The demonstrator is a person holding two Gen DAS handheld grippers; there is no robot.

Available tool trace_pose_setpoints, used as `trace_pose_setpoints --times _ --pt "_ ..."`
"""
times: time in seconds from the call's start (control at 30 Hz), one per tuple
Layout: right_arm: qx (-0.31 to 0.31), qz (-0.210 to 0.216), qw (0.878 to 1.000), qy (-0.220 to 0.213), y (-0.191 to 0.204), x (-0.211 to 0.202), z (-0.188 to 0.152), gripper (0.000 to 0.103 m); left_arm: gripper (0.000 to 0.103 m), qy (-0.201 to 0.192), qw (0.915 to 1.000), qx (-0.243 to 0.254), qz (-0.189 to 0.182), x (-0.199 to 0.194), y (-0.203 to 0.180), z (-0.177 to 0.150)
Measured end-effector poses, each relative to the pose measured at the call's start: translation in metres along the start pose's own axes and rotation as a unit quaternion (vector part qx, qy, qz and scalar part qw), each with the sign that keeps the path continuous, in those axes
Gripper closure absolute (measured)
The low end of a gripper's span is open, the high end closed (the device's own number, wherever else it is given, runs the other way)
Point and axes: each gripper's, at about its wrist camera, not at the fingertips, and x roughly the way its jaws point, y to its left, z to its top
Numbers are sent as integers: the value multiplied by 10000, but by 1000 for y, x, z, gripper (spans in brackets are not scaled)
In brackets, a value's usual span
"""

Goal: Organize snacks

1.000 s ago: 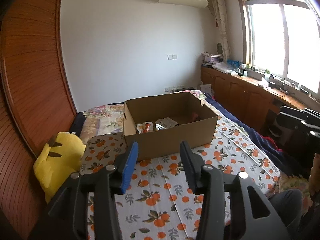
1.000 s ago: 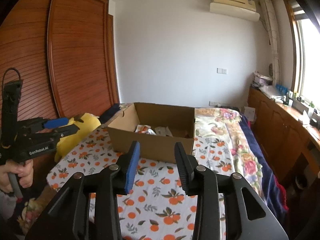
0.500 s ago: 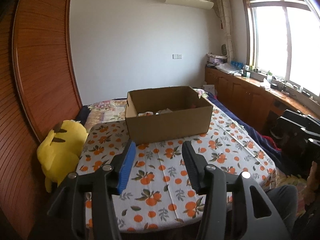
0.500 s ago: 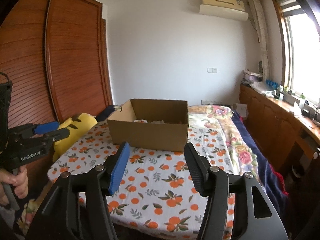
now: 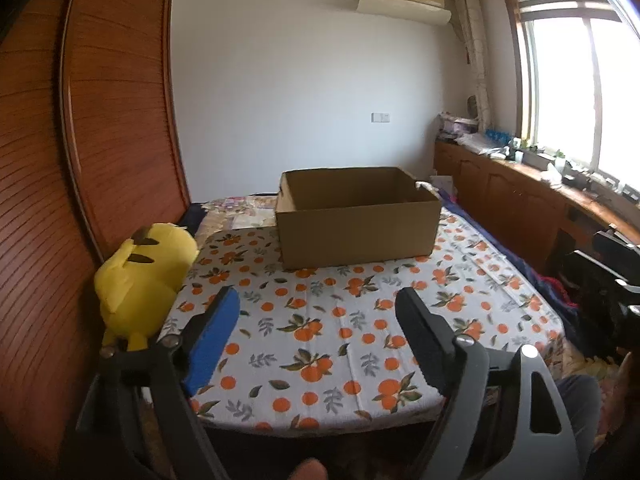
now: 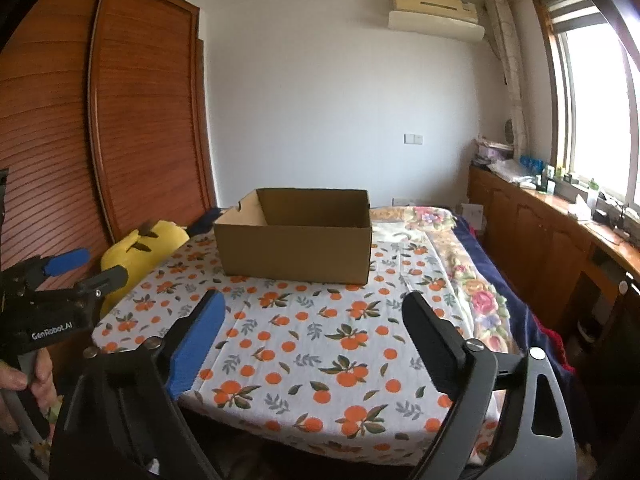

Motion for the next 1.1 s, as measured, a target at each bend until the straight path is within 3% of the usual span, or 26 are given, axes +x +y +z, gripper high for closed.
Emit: trace_pose_setpoints --times 0.03,0.13,1.1 --pt "7 -27 10000 -5 1 0 -1 1 10 -27 10000 2 34 -1 -1 -2" --pt "27 -113 9999 -37 0 -1 -6 0 1 -96 9999 -83 17 -6 0 -8" --pt "88 -289 9995 65 -6 3 -20 0 0 -228 9996 7 136 -24 -5 -17"
